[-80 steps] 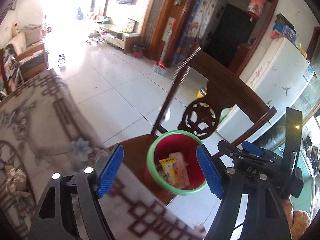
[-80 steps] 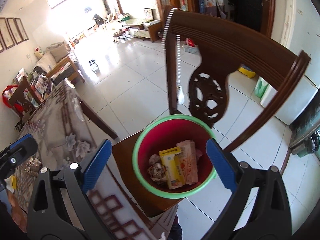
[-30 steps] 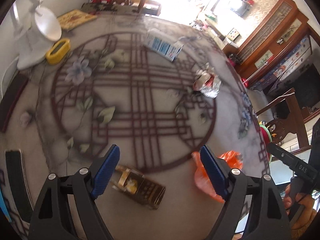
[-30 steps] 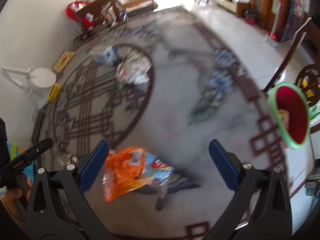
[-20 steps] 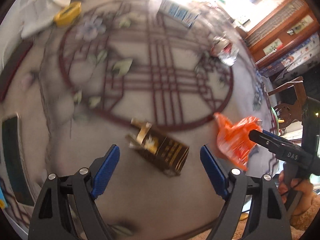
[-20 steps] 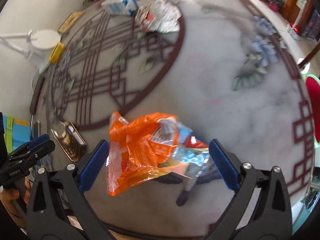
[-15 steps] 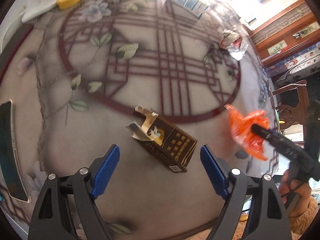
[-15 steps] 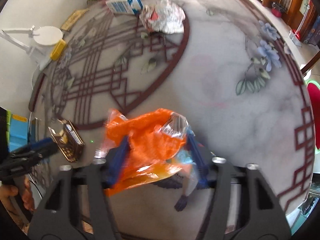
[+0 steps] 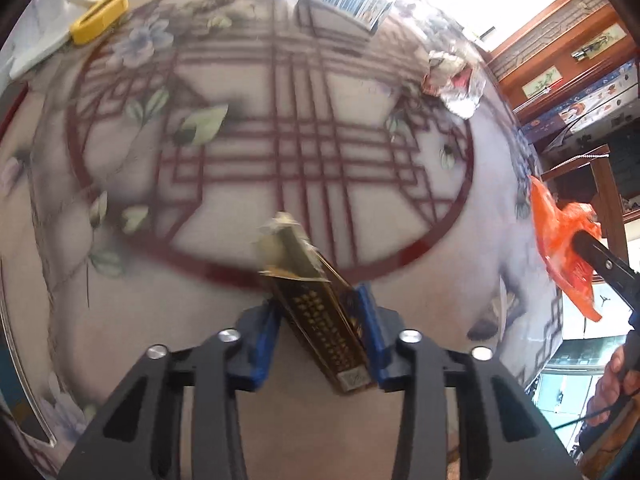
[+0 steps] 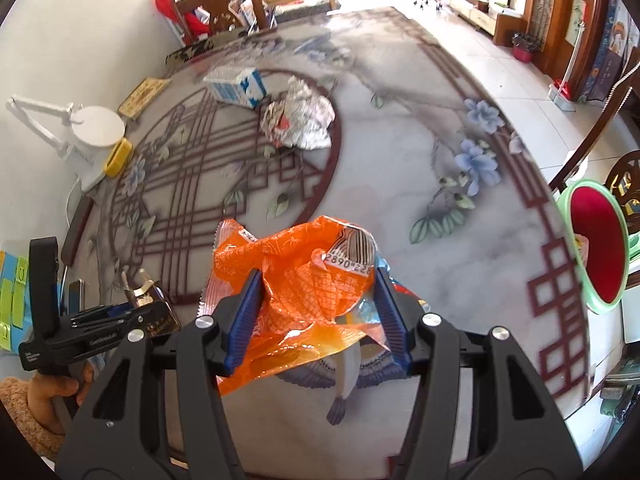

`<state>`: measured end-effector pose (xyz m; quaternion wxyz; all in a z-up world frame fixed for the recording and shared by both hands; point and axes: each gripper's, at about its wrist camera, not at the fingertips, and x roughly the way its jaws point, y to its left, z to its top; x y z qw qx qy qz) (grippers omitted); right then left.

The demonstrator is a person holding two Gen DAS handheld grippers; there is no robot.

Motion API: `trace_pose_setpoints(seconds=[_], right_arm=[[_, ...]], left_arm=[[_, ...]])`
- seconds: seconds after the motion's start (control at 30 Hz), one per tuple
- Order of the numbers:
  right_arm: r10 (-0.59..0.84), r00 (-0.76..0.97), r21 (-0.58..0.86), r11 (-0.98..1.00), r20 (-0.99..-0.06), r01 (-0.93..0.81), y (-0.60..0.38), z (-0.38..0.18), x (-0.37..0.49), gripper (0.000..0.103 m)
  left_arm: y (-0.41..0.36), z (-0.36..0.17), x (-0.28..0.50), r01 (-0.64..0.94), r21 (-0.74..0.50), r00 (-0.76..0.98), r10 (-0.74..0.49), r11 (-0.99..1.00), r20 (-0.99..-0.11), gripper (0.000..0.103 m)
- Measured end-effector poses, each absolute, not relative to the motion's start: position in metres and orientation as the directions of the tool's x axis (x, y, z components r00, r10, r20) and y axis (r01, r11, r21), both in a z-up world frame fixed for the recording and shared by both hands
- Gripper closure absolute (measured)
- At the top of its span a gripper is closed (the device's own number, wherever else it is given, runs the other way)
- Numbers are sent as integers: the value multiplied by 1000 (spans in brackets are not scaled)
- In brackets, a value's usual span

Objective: Collect trash
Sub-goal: 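Grasp the brown cigarette box with the left tool while the right grasps the orange bag, then carry the cigarette box and orange bag over to the red bucket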

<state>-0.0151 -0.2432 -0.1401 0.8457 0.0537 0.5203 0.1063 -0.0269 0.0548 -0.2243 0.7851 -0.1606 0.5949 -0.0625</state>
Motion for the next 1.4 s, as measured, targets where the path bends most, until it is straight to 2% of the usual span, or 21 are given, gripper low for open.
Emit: trace_pose_setpoints(seconds=[0.07,0.27,0.7,1.4], right_arm=[[230,467,193,973,-854,-126,-246,-129,-15,49],[206,555,159,978,-806,-132,-249,-96,-15,49],[161,647,75,984,-745,-160,-239,-57,-8,48],[125,673,76,992,-729,-101,-267,-51,-11,48]], left_arm=[[54,-215,-21,-90,-328,314,-286,940,-905,81],[49,-174,-8,-39,-276,455,-229,960,-861,81],[19,-101,-2,58,-269,625,-245,962,-741,81],[-14,-86,3,117,-254,641,-269,960,-719,81]])
